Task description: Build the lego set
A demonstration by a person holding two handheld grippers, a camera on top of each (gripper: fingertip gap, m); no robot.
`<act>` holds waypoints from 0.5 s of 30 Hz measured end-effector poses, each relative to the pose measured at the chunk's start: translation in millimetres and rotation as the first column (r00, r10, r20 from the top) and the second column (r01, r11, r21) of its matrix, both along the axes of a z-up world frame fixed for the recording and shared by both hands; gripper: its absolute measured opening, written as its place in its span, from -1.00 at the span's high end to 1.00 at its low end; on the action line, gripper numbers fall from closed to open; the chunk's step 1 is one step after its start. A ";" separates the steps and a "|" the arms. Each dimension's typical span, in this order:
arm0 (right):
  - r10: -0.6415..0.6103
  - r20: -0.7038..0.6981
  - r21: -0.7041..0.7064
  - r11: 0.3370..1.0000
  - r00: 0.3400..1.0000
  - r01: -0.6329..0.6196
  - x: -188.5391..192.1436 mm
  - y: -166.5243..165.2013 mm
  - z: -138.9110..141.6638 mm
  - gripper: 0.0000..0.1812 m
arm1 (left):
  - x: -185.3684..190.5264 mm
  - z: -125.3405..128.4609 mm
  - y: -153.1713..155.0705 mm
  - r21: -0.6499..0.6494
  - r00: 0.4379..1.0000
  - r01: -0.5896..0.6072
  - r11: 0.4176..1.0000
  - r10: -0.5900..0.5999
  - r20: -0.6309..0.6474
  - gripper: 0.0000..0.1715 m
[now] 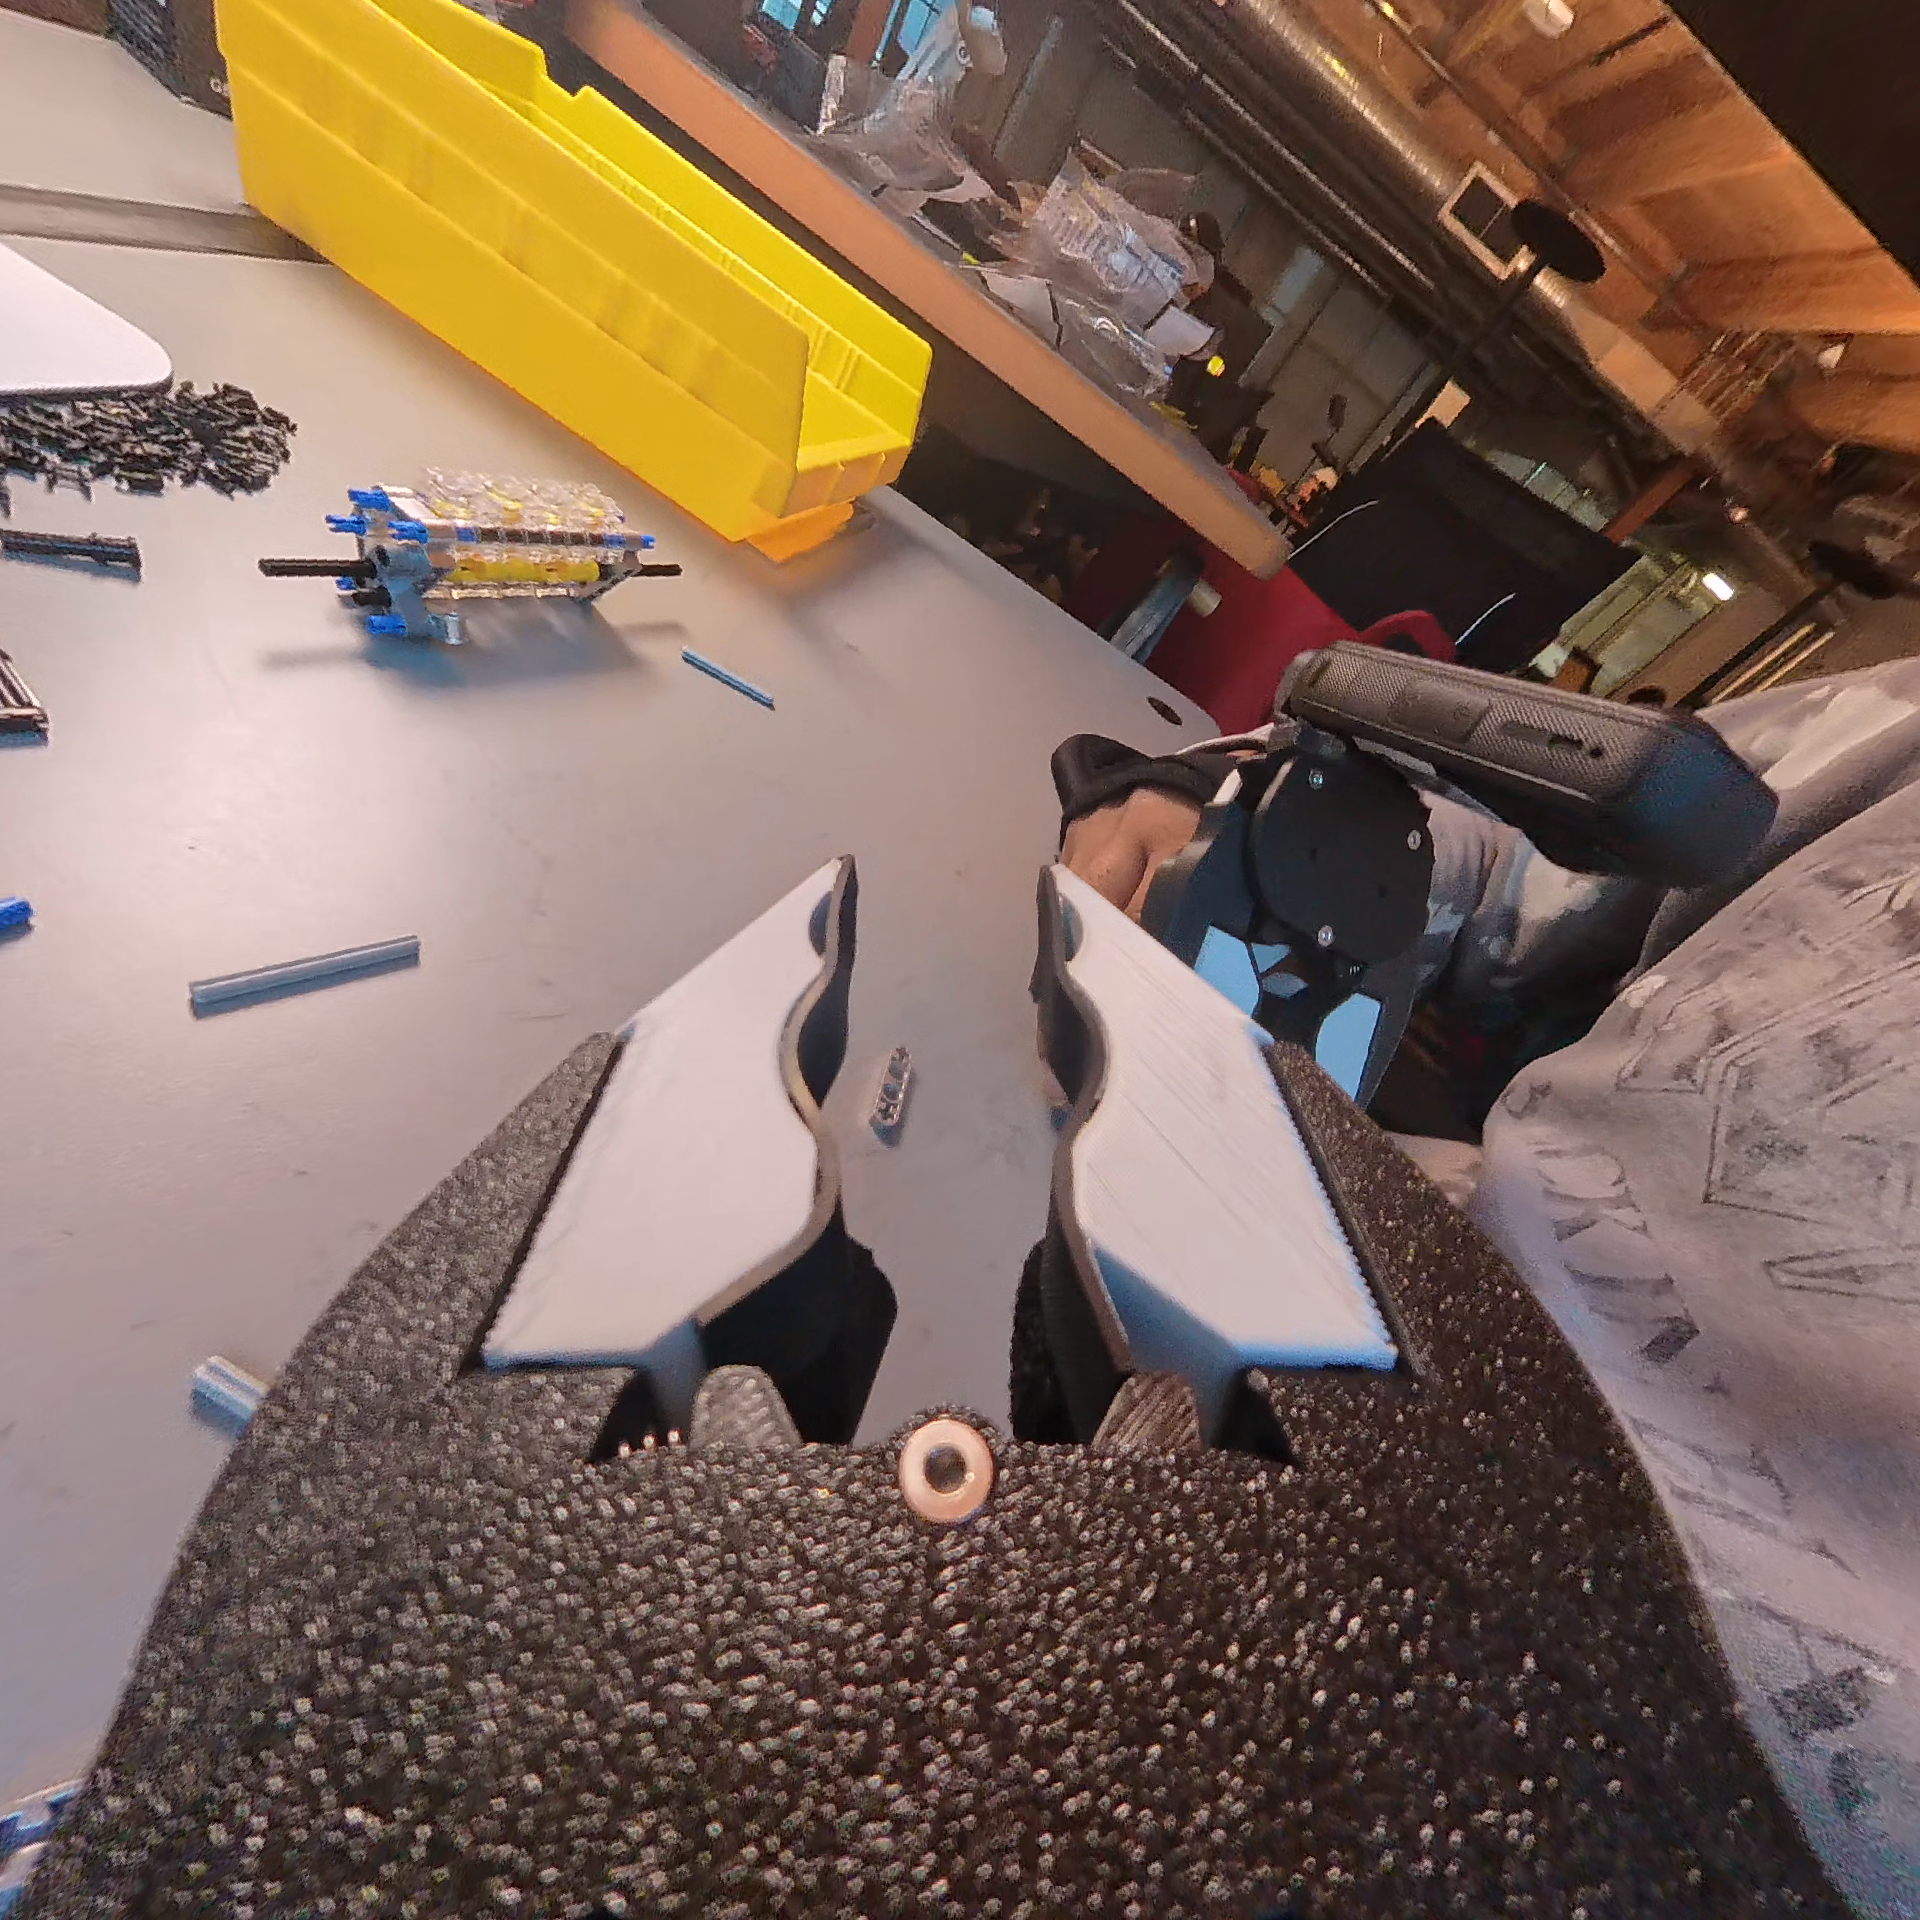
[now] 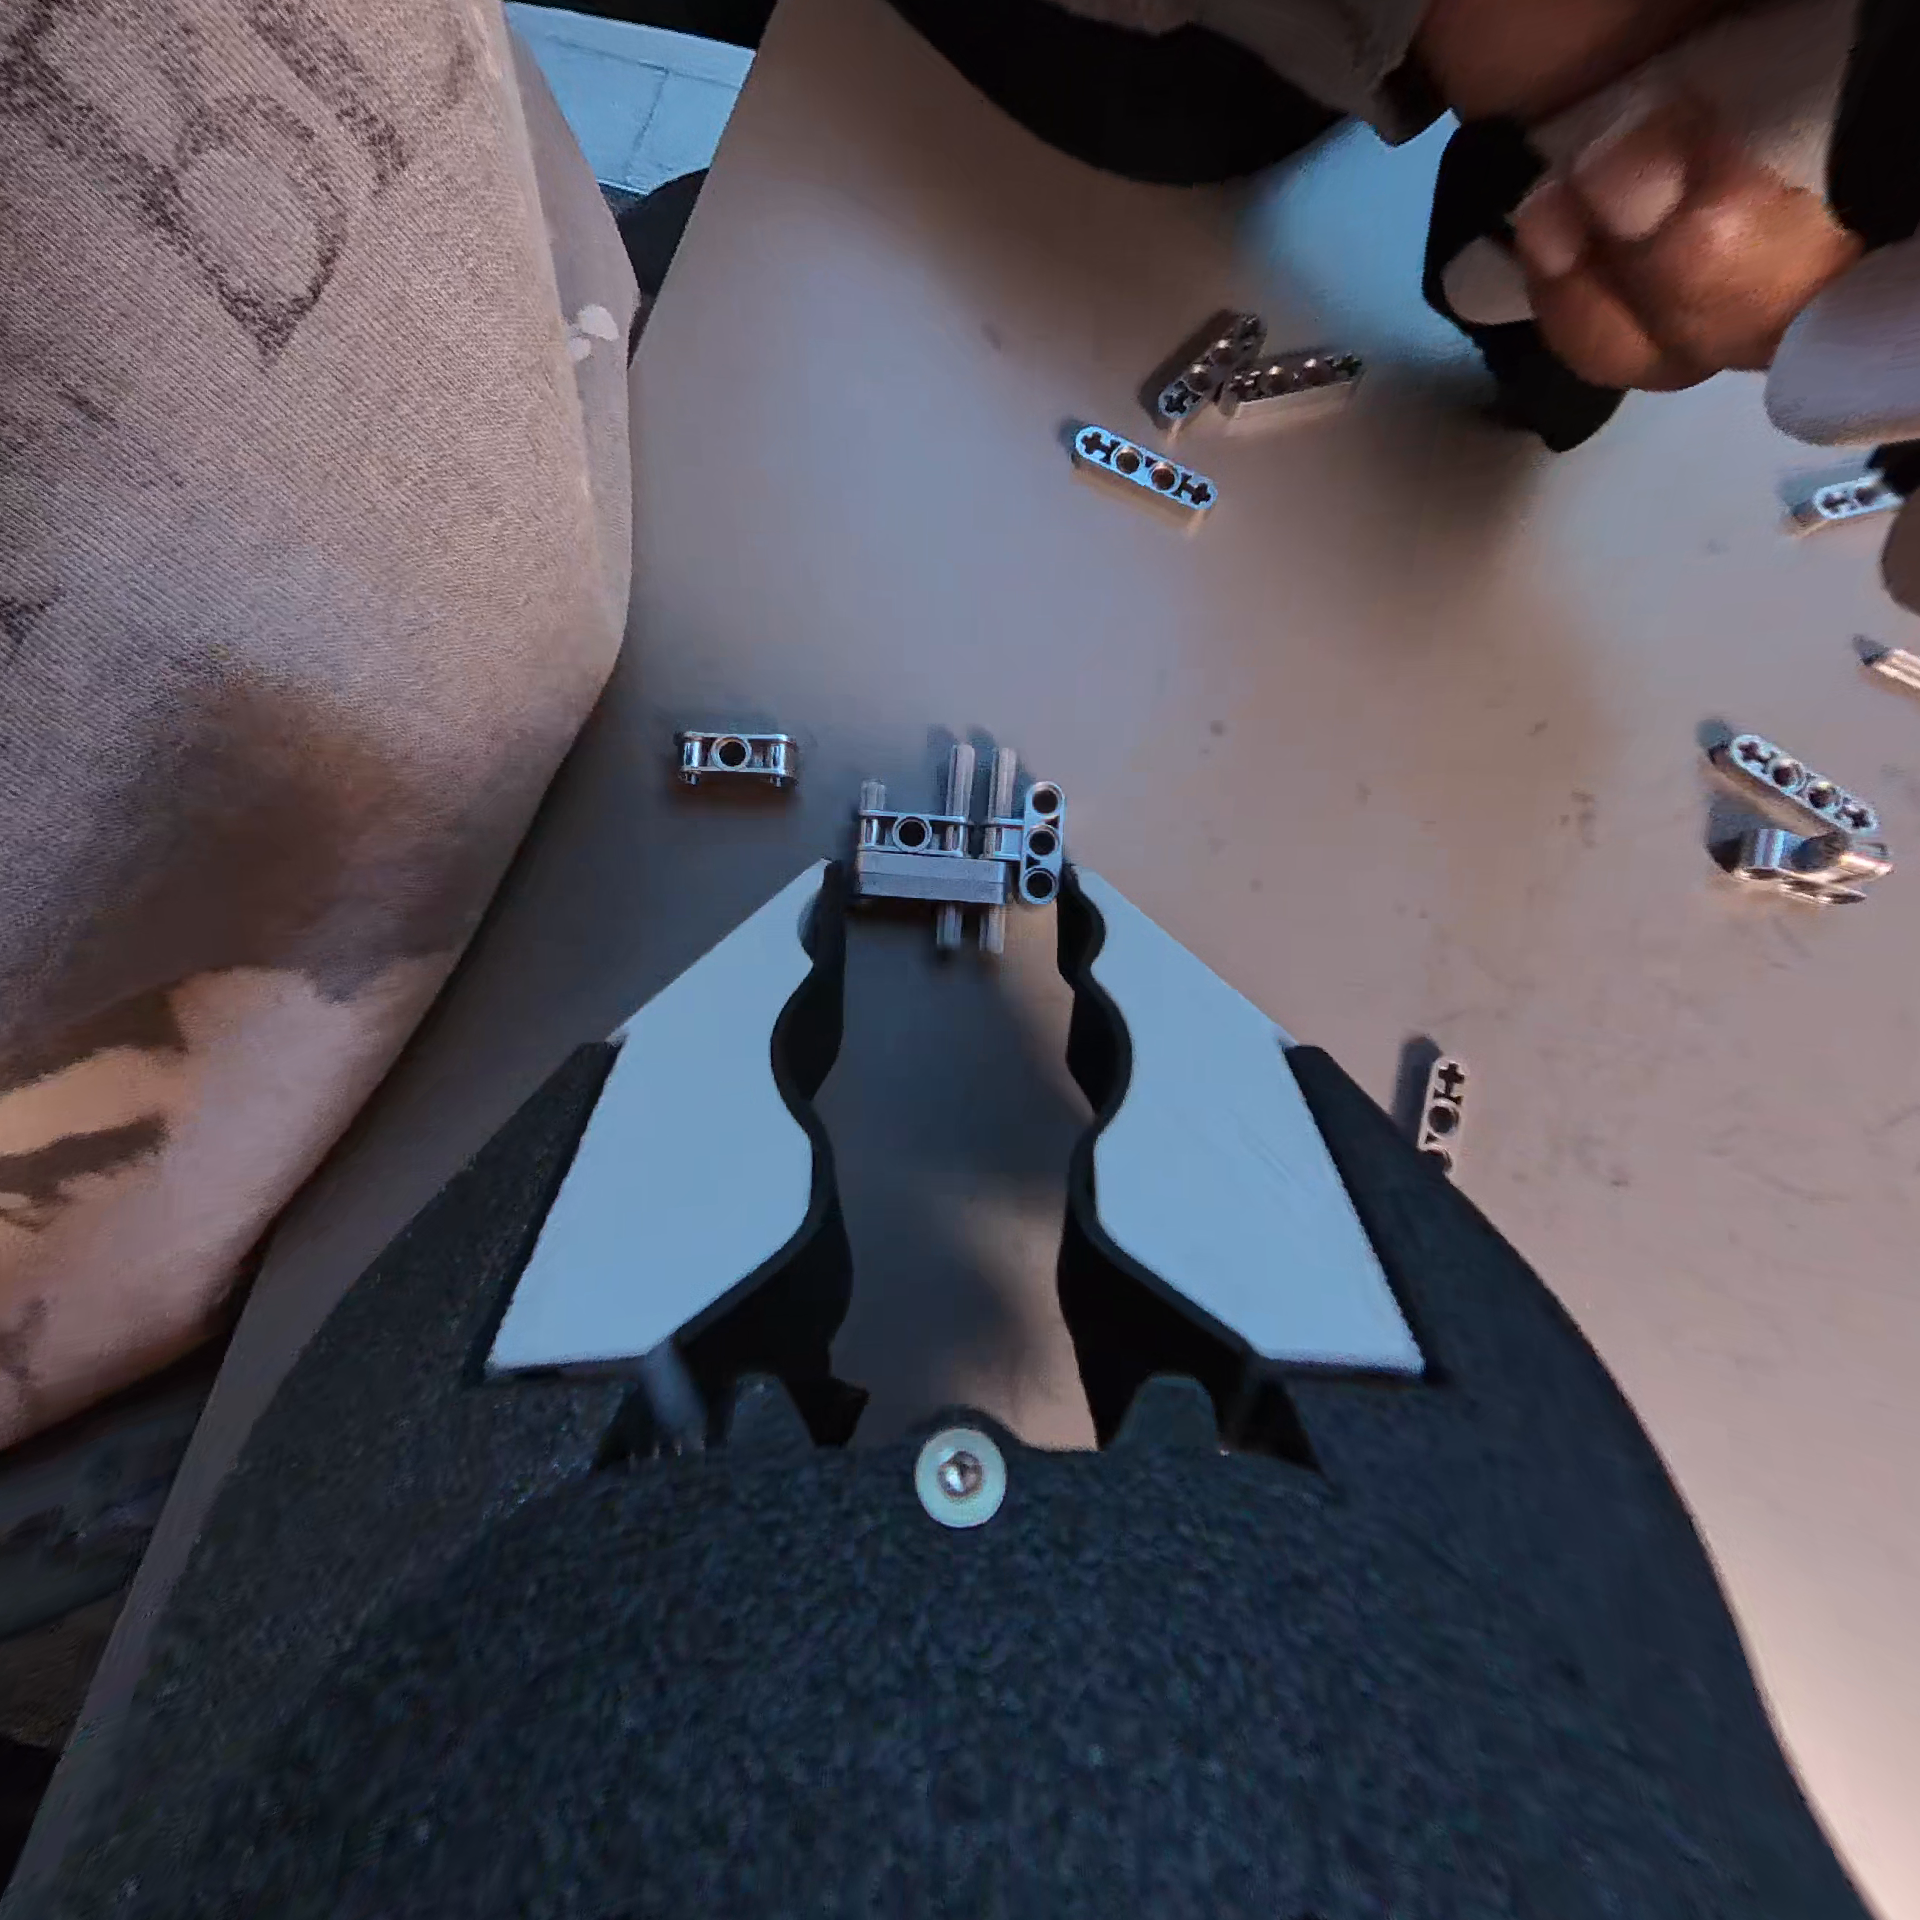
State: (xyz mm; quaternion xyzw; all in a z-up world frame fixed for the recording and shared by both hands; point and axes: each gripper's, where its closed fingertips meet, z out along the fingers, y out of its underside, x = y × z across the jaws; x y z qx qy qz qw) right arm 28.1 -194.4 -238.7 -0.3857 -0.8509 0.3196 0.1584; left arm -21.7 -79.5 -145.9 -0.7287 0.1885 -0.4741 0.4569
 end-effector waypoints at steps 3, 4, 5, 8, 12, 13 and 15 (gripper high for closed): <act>-0.042 0.001 -0.038 0.998 0.999 0.042 0.1 8.2 1.7 0.58 | 2.2 0.9 -5.8 0.066 0.996 0.020 0.998 -0.014 -0.084 0.63; -0.064 -0.004 -0.064 0.996 0.998 0.064 0.1 13.1 4.1 0.58 | 3.7 1.1 -8.5 0.090 0.993 0.033 0.995 -0.022 -0.115 0.63; -0.094 -0.012 -0.091 0.992 0.996 0.092 -0.2 19.4 7.6 0.58 | 5.6 1.2 -11.4 0.114 0.988 0.049 0.992 -0.031 -0.148 0.63; -0.219 -0.029 -0.165 0.963 0.975 0.211 -3.1 46.5 20.3 0.58 | 16.2 1.2 -23.0 0.195 0.965 0.119 0.974 -0.067 -0.255 0.63; -0.377 -0.013 -0.248 0.898 0.926 0.362 -4.4 82.9 28.8 0.58 | 35.2 -10.6 -37.1 0.285 0.895 0.218 0.934 -0.075 -0.439 0.57; -0.403 -0.008 -0.265 0.883 0.915 0.387 -4.1 88.6 30.2 0.57 | 39.0 -14.9 -39.1 0.307 0.870 0.238 0.921 -0.062 -0.490 0.56; -0.441 0.013 -0.322 0.848 0.897 0.421 -4.5 93.8 33.7 0.57 | 42.7 -26.6 -39.3 0.359 0.792 0.280 0.890 -0.003 -0.610 0.56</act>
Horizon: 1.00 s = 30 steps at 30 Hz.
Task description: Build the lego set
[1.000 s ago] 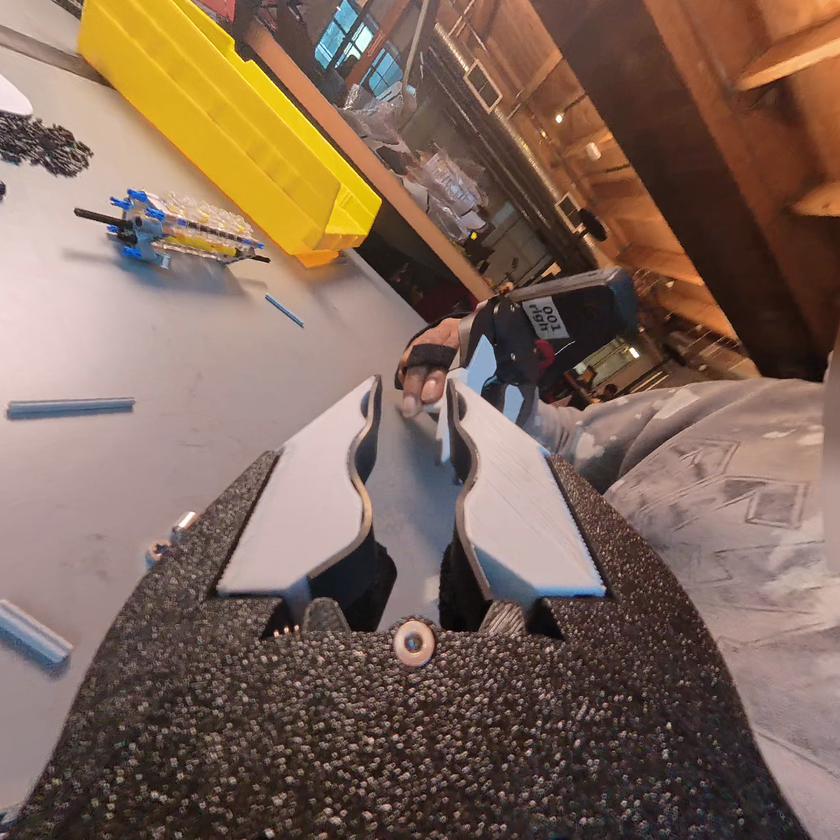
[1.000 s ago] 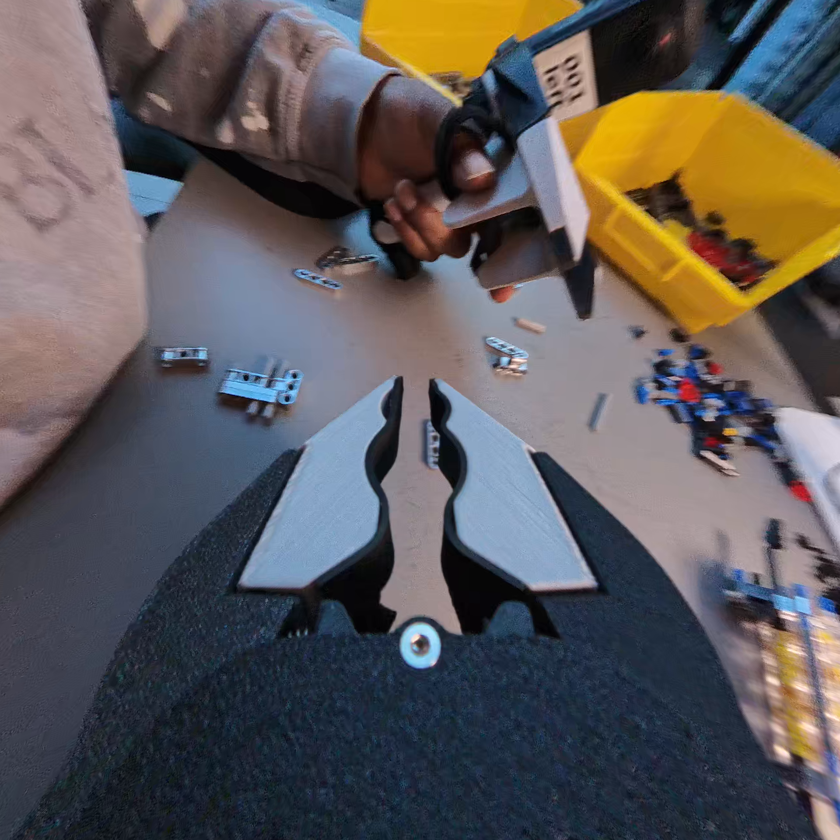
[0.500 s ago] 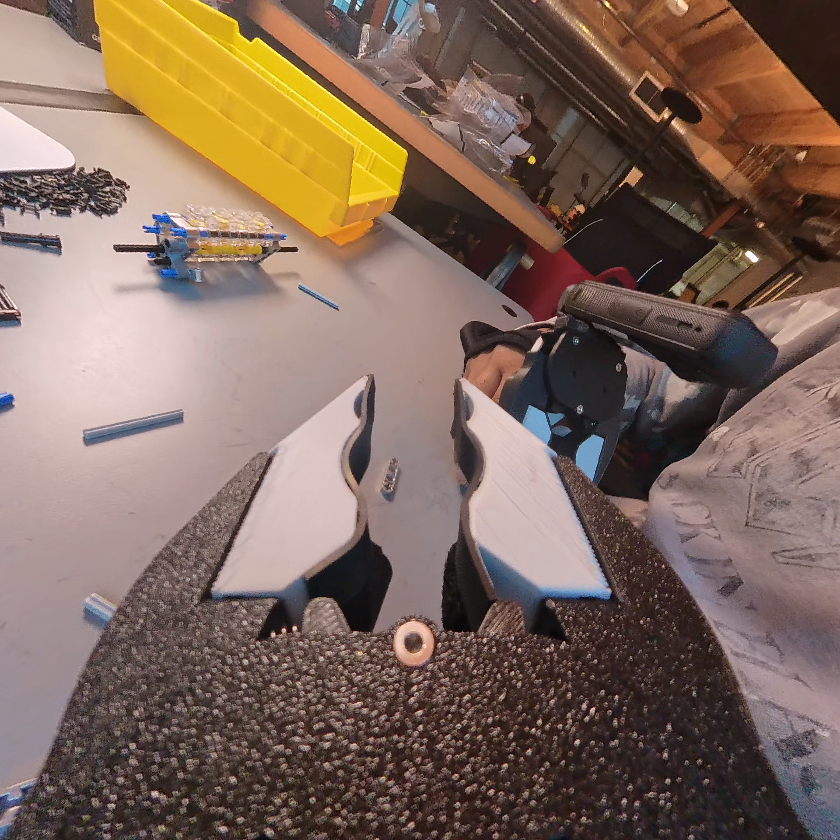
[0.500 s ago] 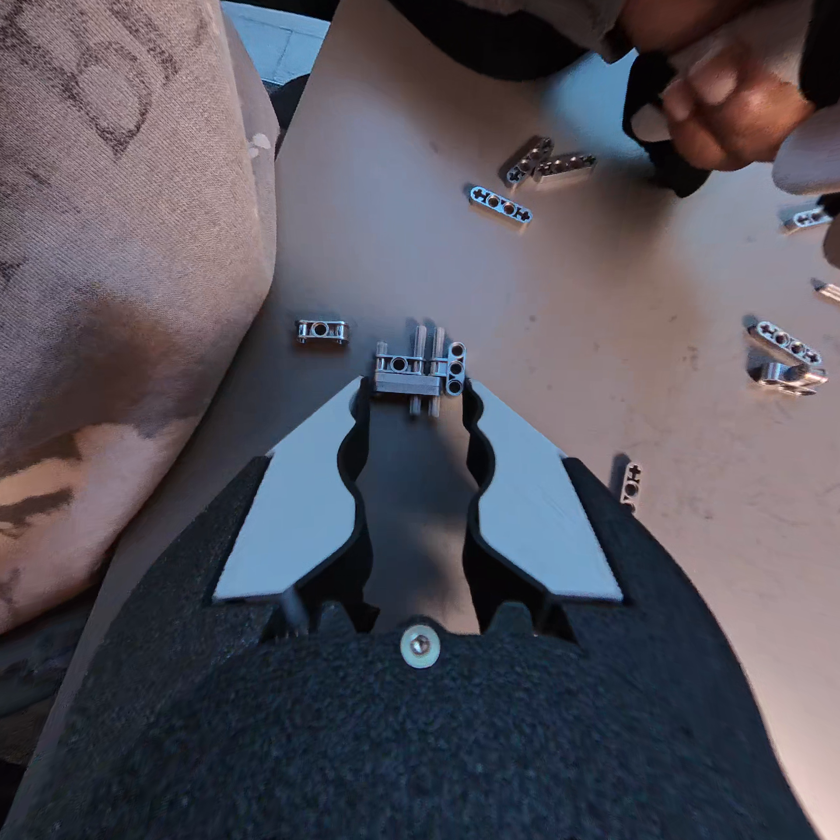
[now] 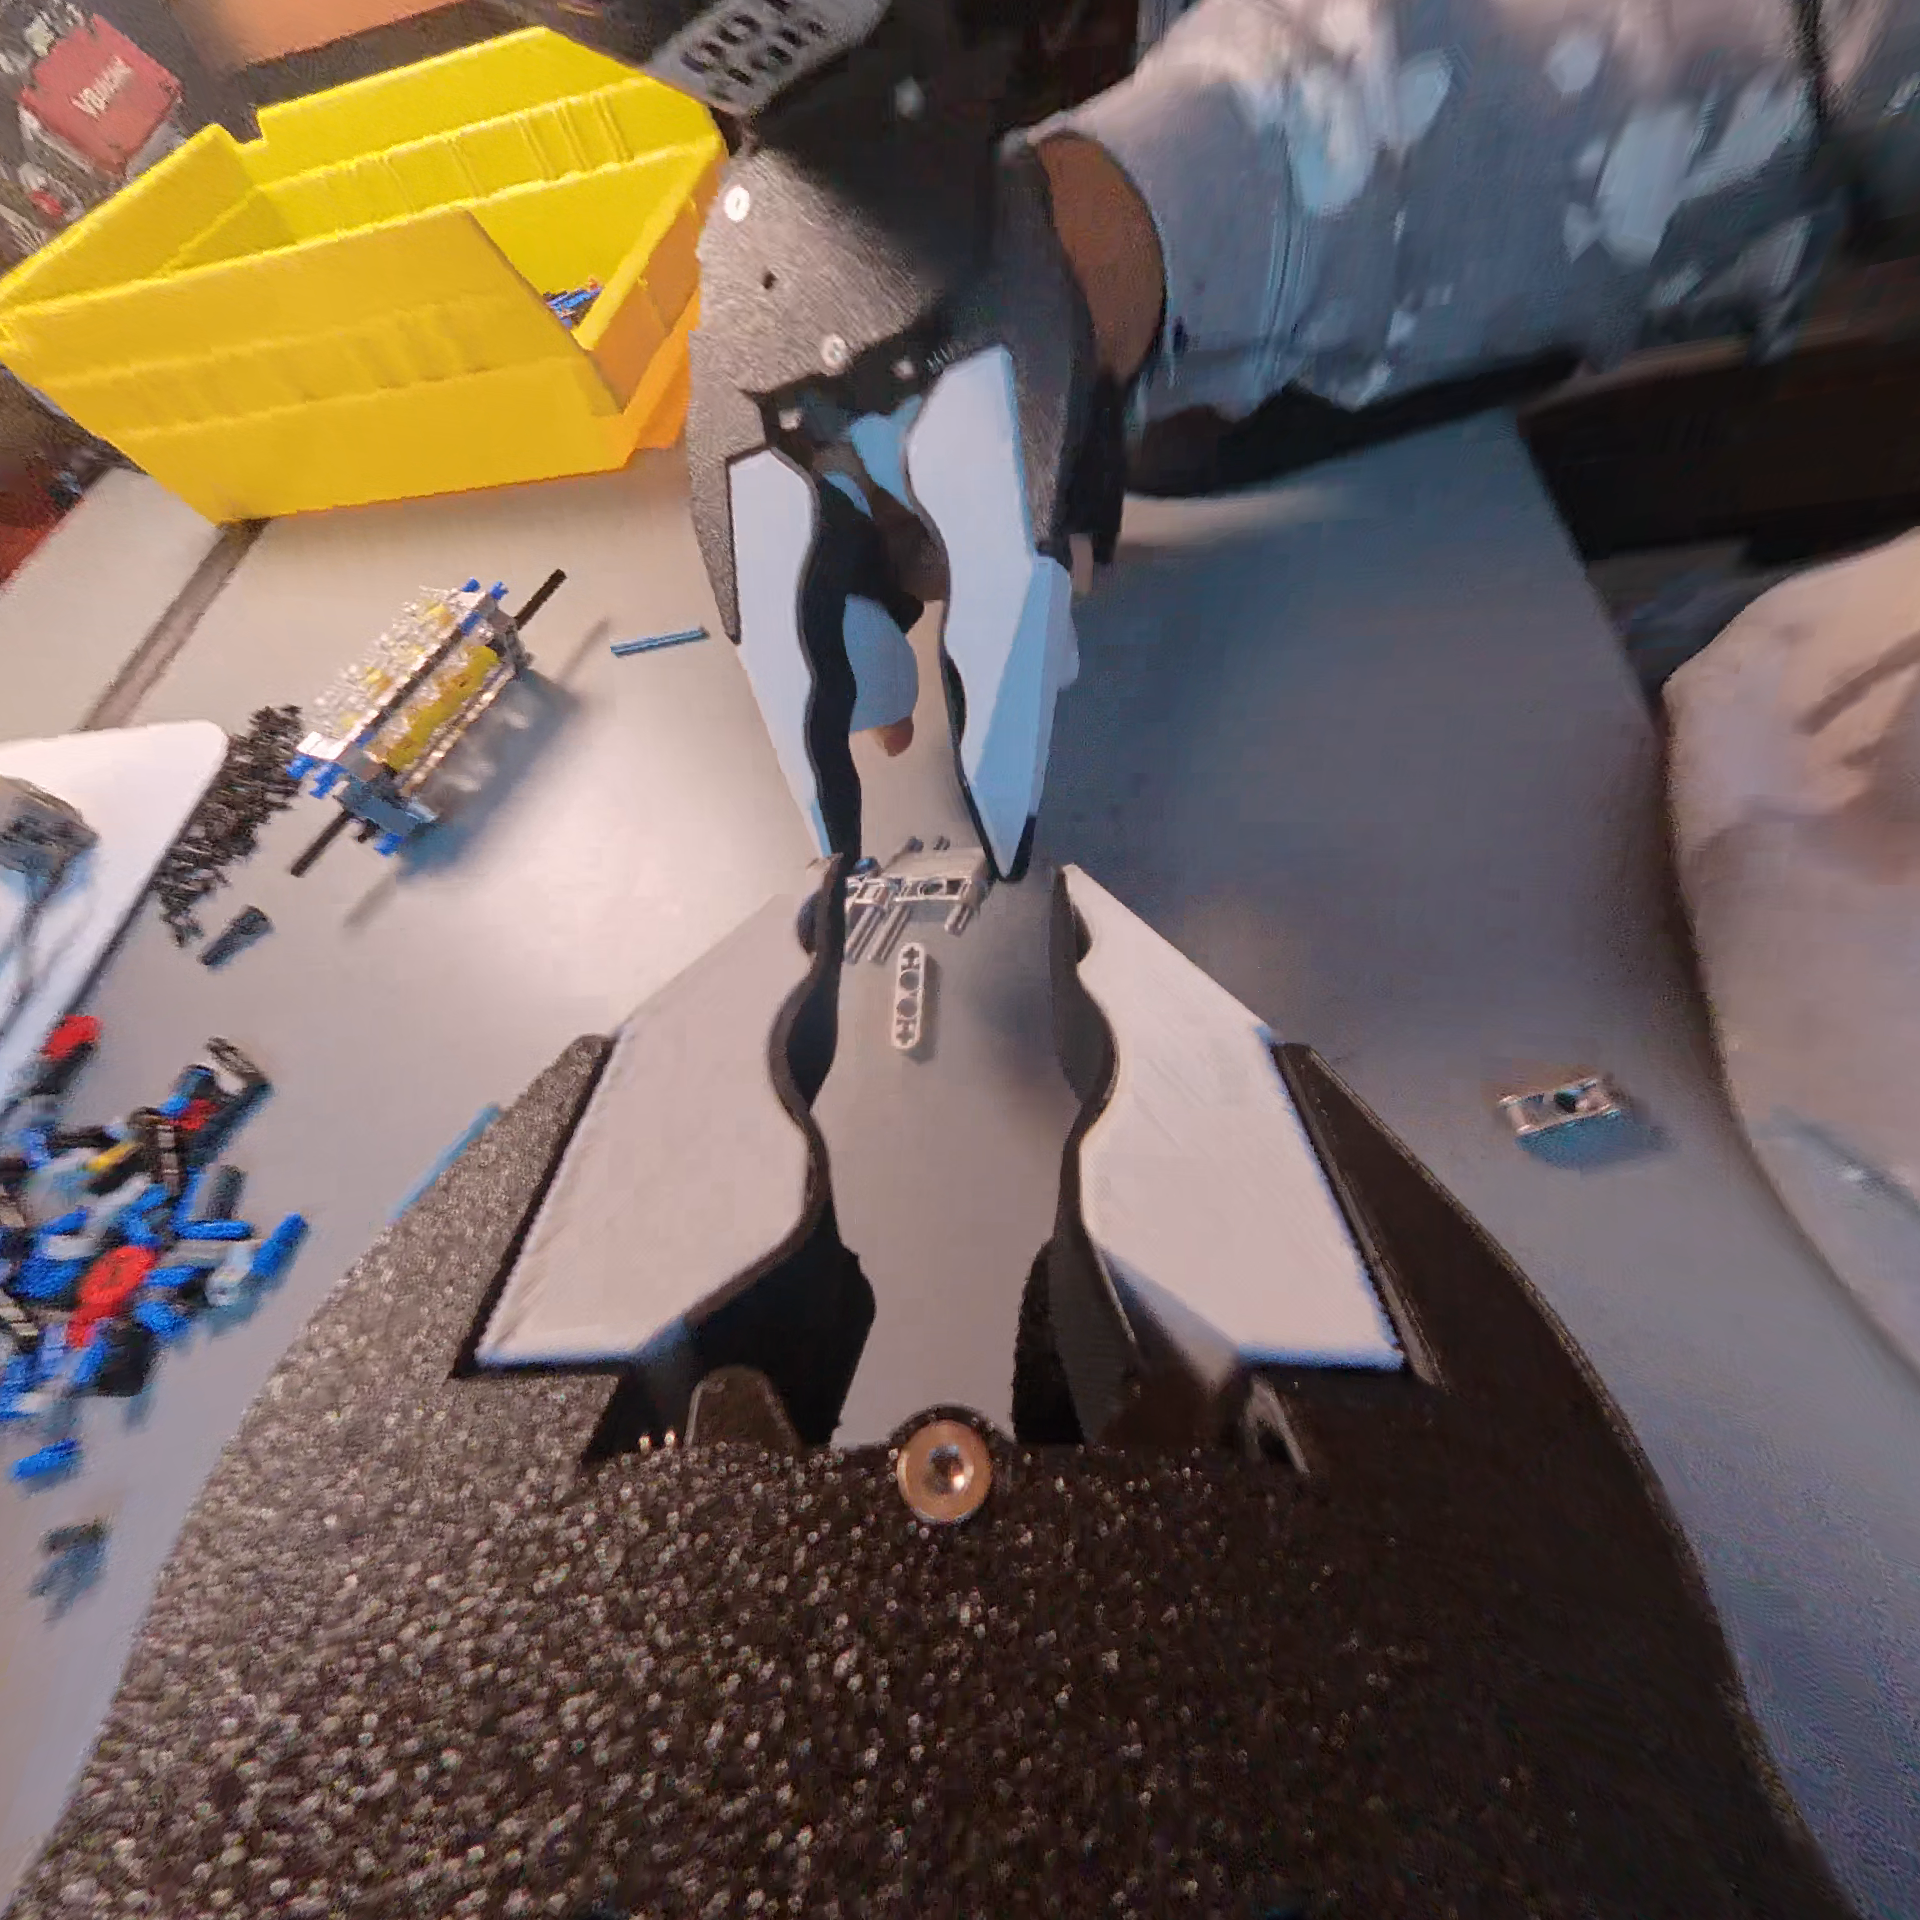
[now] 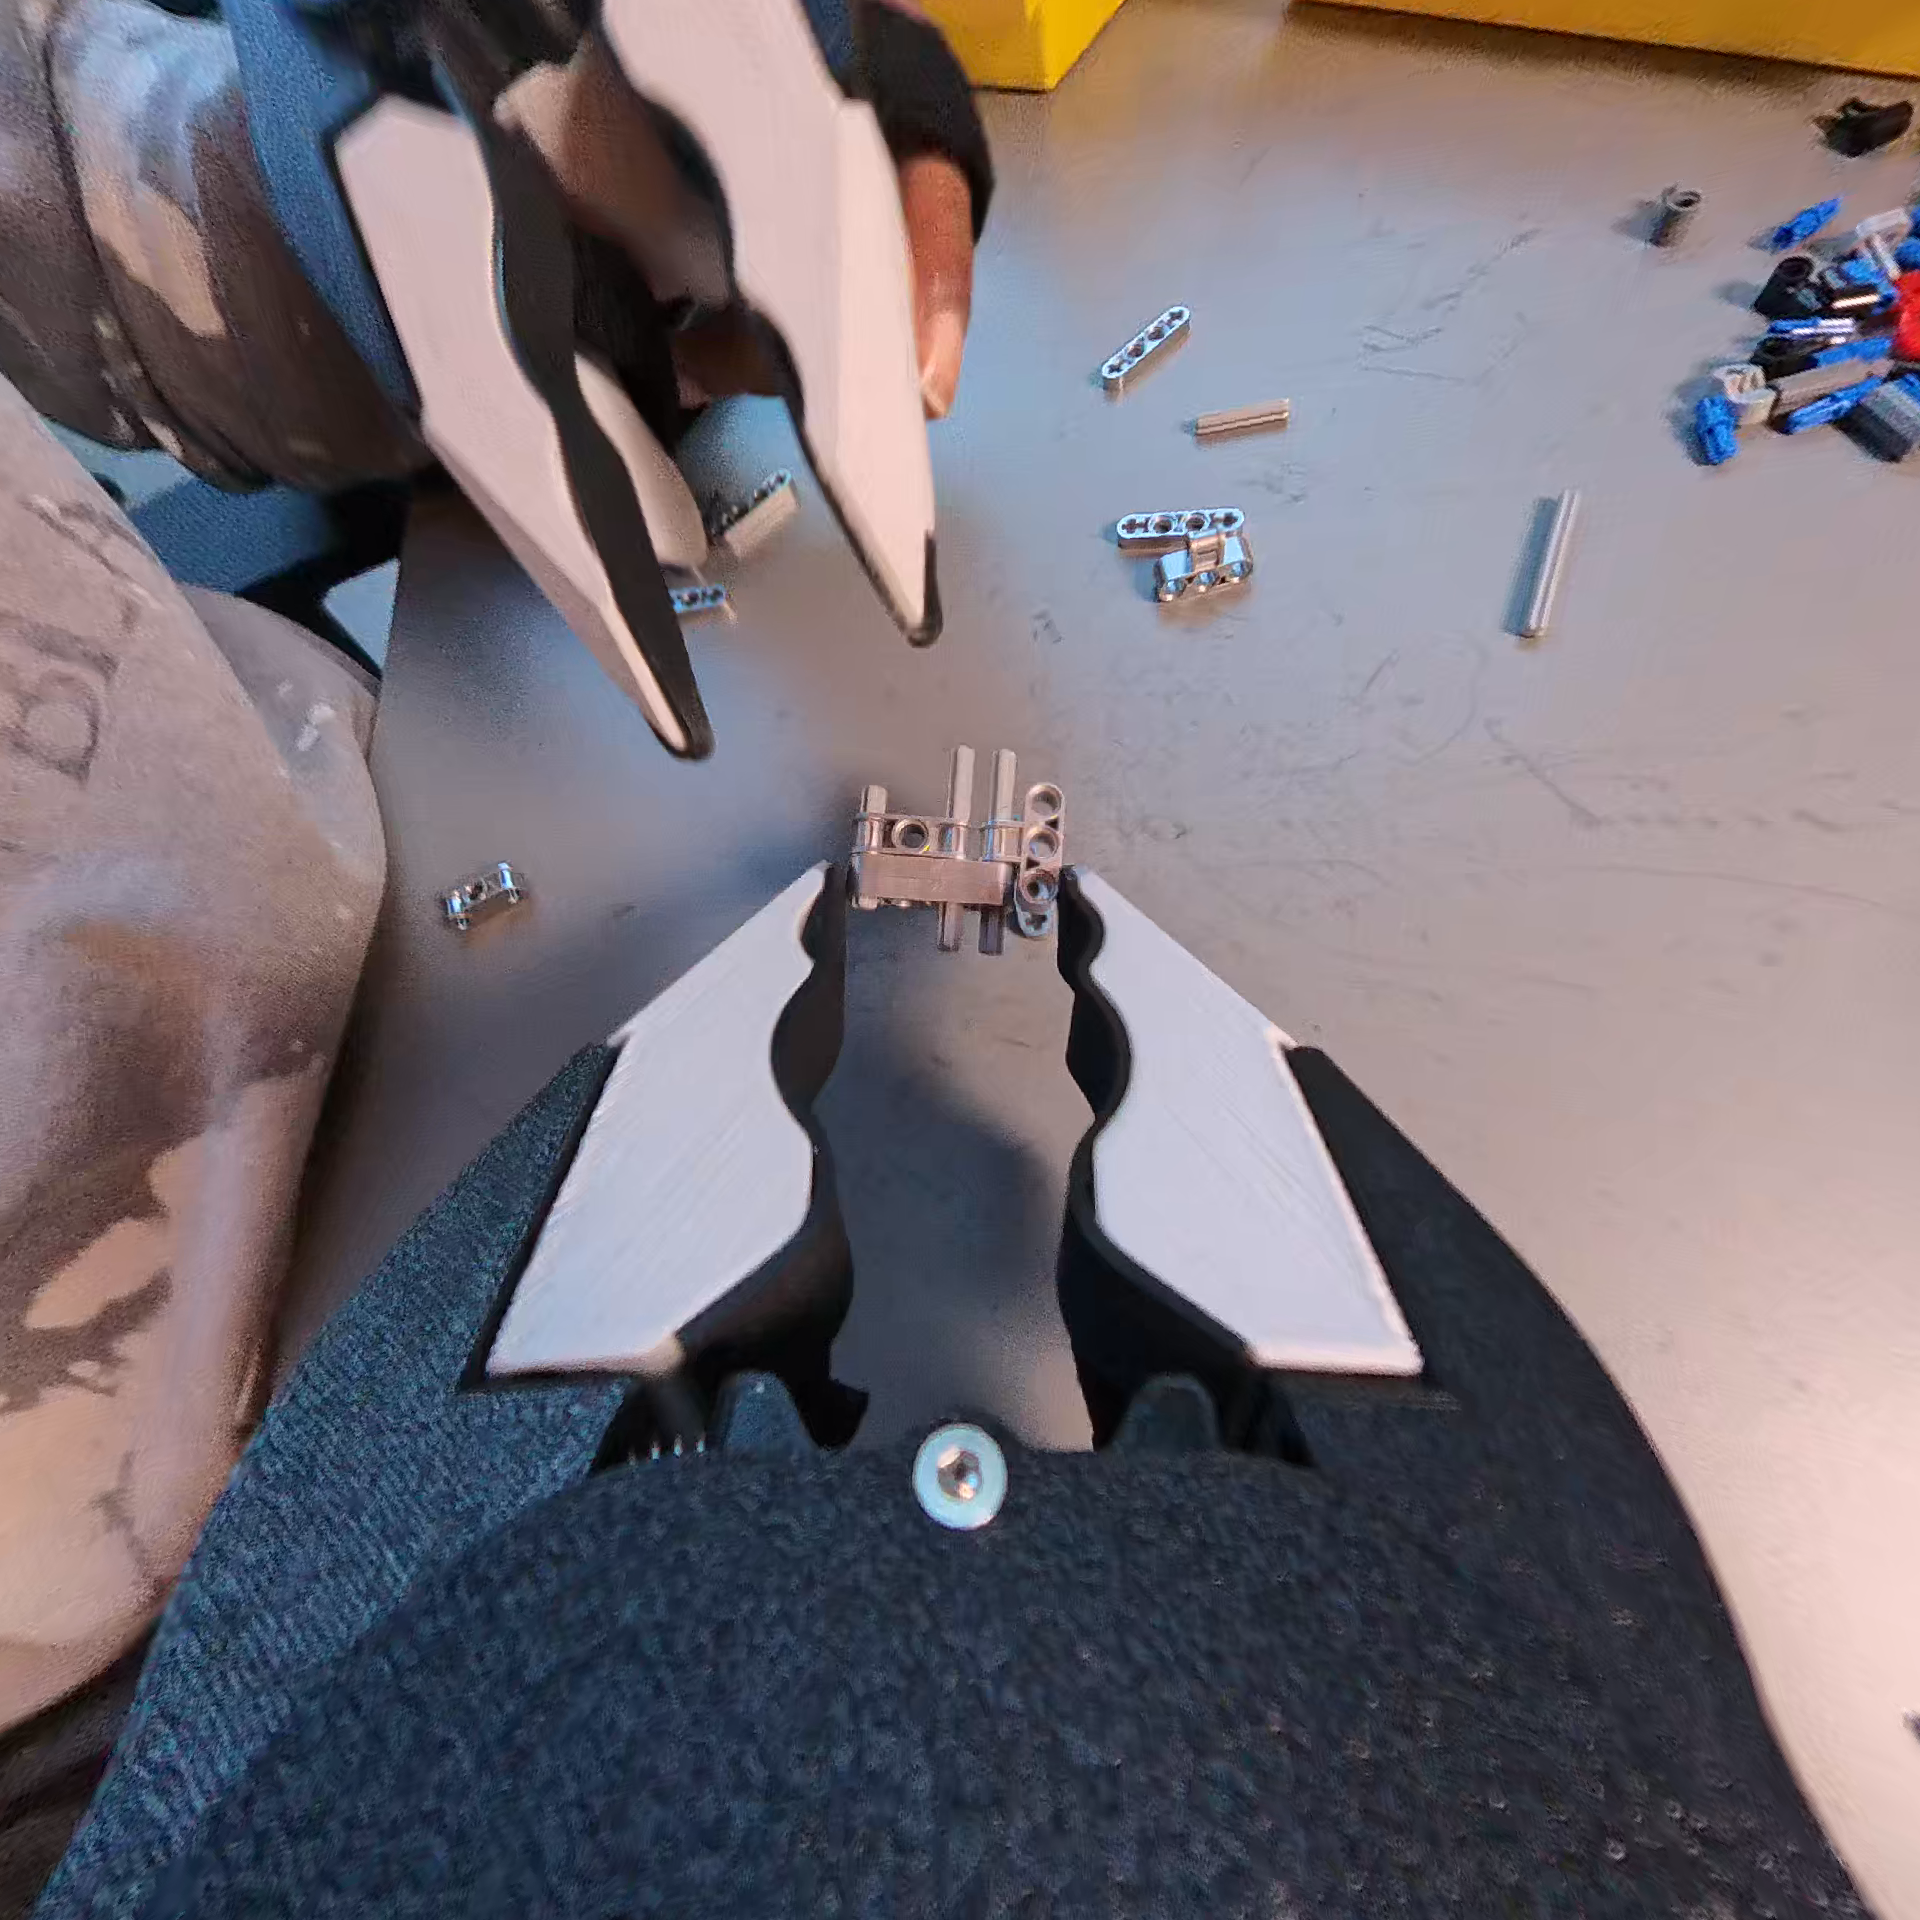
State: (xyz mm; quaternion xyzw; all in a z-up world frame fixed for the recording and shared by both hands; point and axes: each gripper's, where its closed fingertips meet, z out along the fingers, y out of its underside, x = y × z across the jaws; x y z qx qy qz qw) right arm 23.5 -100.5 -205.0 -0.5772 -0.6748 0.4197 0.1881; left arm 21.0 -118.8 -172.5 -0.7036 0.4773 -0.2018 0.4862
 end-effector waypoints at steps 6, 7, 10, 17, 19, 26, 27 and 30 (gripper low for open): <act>-0.025 -0.001 -0.184 0.983 1.000 0.024 -4.9 -8.9 5.6 0.58 | 3.0 -27.6 4.7 0.230 0.942 0.027 0.973 0.052 -0.331 0.76; -0.023 0.001 -0.210 0.977 1.000 0.022 -5.8 -11.6 6.5 0.58 | 2.0 -29.3 6.7 0.253 0.932 0.024 0.967 0.070 -0.356 0.84; -0.032 -0.008 -0.244 0.969 0.999 0.029 -7.6 -12.9 9.0 0.58 | 0.3 -28.1 10.1 0.287 0.921 0.021 0.958 0.094 -0.379 0.88; 0.021 -0.321 -0.120 0.991 0.947 -0.063 -2.8 -6.4 55.6 0.59 | 0.8 31.3 10.6 -0.041 0.955 -0.029 0.999 0.040 0.293 0.94; 0.016 -0.375 -0.103 0.993 0.927 -0.058 -3.2 -4.1 62.2 0.62 | -6.4 51.9 14.4 -0.162 0.852 0.026 0.986 0.063 0.520 0.94; -0.079 -0.496 -0.205 0.978 0.865 -0.028 -20.3 0.0 90.4 0.78 | -14.3 71.7 23.1 -0.258 0.647 0.136 0.957 0.111 0.754 0.94; -0.089 -0.497 -0.209 0.978 0.863 -0.020 -22.2 0.8 90.8 0.84 | -13.0 71.3 23.3 -0.257 0.651 0.135 0.957 0.109 0.752 0.93; -0.082 -0.479 -0.218 0.975 0.874 -0.028 -21.4 -0.1 88.9 0.93 | -10.9 66.5 22.7 -0.254 0.689 0.124 0.959 0.101 0.717 0.93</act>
